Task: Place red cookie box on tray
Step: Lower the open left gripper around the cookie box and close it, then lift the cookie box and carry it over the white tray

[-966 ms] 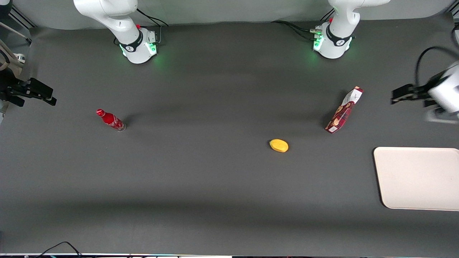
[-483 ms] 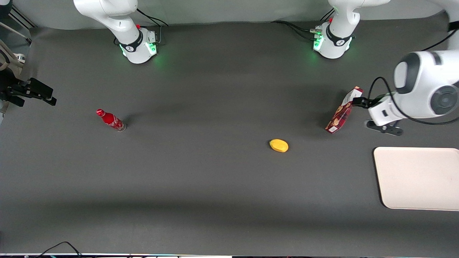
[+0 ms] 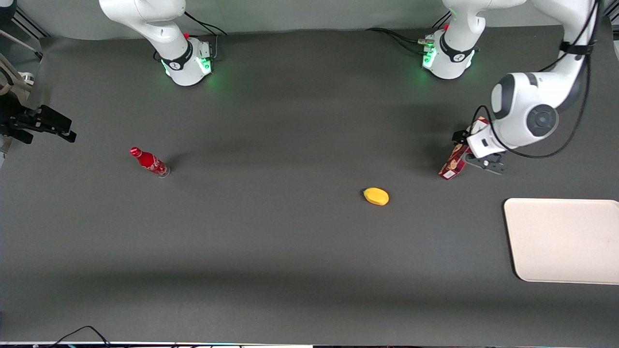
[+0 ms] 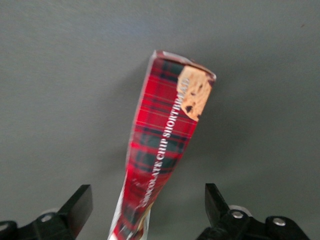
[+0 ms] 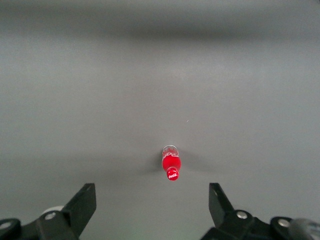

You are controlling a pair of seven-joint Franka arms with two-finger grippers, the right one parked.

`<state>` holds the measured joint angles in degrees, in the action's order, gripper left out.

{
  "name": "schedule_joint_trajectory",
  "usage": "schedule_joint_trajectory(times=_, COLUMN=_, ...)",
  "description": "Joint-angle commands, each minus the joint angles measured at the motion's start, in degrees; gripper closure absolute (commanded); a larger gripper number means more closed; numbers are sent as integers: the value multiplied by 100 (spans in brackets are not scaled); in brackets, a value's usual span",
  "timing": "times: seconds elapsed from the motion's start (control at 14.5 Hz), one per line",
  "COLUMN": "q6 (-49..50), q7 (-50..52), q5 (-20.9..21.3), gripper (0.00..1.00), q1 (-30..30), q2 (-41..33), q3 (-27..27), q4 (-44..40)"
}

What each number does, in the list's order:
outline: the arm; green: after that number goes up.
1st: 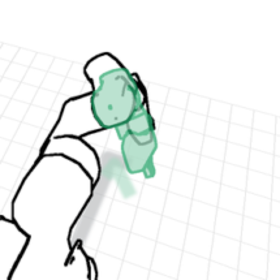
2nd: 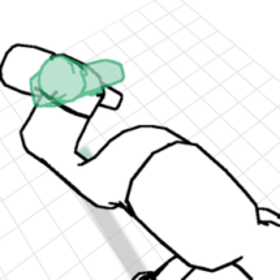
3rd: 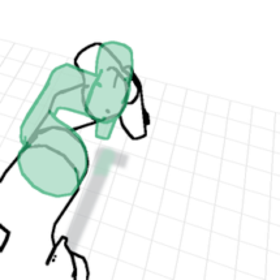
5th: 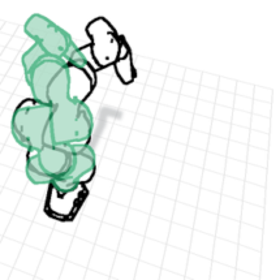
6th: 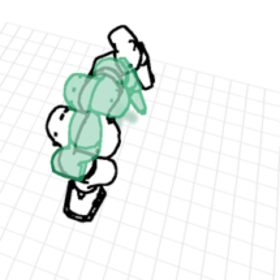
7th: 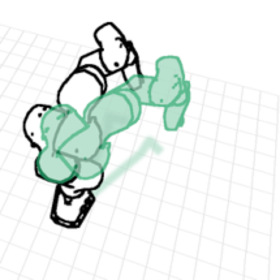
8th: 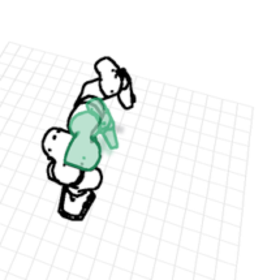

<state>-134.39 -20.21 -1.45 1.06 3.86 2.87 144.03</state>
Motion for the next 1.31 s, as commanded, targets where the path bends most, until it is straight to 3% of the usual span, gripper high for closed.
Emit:
schedule_joint_trajectory(times=0.0, q6=-868, q7=-132, q5=-75, gripper=0, q1=17, q2=-272, q3=56, q4=731)
schedule_joint_trajectory(times=0.14, q6=-913, q7=-332, q5=-75, gripper=4, q1=17, q2=-263, q3=47, q4=715)
schedule_joint_trajectory(times=0.41, q6=-948, q7=-439, q5=-92, gripper=98, q1=25, q2=-220, q3=47, q4=706)
schedule_joint_trajectory(times=0.62, q6=-957, q7=-439, q5=-119, gripper=100, q1=34, q2=-184, q3=39, q4=680)
schedule_joint_trajectory(times=0.9, q6=-809, q7=-396, q5=-539, gripper=100, q1=43, q2=-193, q3=-14, q4=365)
schedule_joint_trajectory(times=1.03, q6=-354, q7=-378, q5=-629, gripper=100, q1=148, q2=-176, q3=-197, q4=-318)
schedule_joint_trajectory(times=1.24, q6=1200, q7=-404, q5=-629, gripper=100, q1=297, q2=87, q3=-558, q4=-1907)
